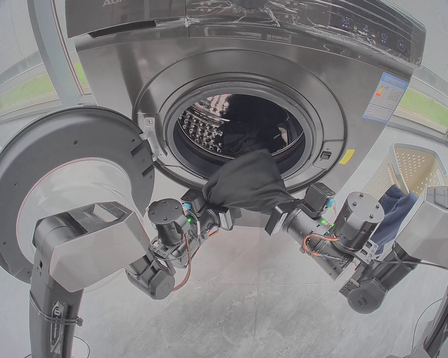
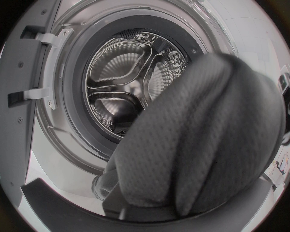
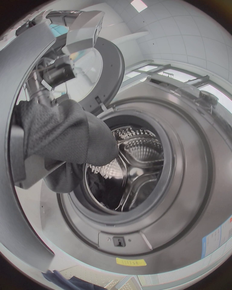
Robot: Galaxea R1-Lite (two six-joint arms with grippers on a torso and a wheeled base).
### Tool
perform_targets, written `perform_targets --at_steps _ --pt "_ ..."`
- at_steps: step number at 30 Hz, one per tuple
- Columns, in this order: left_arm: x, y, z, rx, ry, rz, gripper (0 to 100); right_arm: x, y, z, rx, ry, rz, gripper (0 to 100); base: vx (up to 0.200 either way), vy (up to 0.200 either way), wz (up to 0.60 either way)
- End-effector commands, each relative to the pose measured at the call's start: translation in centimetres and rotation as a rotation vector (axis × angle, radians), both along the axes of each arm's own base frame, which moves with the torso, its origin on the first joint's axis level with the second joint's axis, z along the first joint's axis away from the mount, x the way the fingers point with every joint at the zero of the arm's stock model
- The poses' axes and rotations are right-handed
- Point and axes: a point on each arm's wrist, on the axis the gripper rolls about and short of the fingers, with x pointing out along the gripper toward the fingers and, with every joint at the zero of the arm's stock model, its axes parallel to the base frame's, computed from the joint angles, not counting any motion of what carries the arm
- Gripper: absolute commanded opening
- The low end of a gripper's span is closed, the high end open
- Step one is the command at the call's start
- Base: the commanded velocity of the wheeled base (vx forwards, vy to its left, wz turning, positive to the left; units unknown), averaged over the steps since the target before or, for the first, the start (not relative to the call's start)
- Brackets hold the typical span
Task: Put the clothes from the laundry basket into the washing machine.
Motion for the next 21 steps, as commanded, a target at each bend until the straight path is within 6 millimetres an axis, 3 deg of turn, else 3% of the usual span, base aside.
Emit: perform_targets --at_steps 1,7,14,15,18,21 --pt "-0.8 0.5 1.5 -0.025 -0.007 0.002 0 1.2 -0.9 -1.8 -0.033 0.048 -0.043 0 0.000 0.000 0.00" --pt "-2.4 1.1 2.8 -0.027 0.005 -0.012 0 1.8 -0.6 -3.2 -0.055 0.075 -0.046 0 0.000 0.000 0.00" --pt "-3.2 1.5 3.7 -0.043 0.003 -0.017 0 1.1 -0.2 -3.0 -0.067 0.066 -0.025 0 0.000 0.000 0.00" --pt "-3.2 1.5 3.9 -0.045 -0.001 -0.017 0 0.9 -0.2 -2.8 -0.064 0.063 -0.022 100 0.000 0.000 0.00" --pt "-4.1 1.9 4.7 -0.057 0.002 -0.021 0 0.1 -1.0 -2.4 -0.080 0.062 -0.011 100 0.000 0.000 0.00" --pt "-6.3 2.6 5.4 -0.053 0.029 -0.040 0 -1.8 -2.5 -2.5 -0.160 0.067 0.034 100 0.000 0.000 0.00"
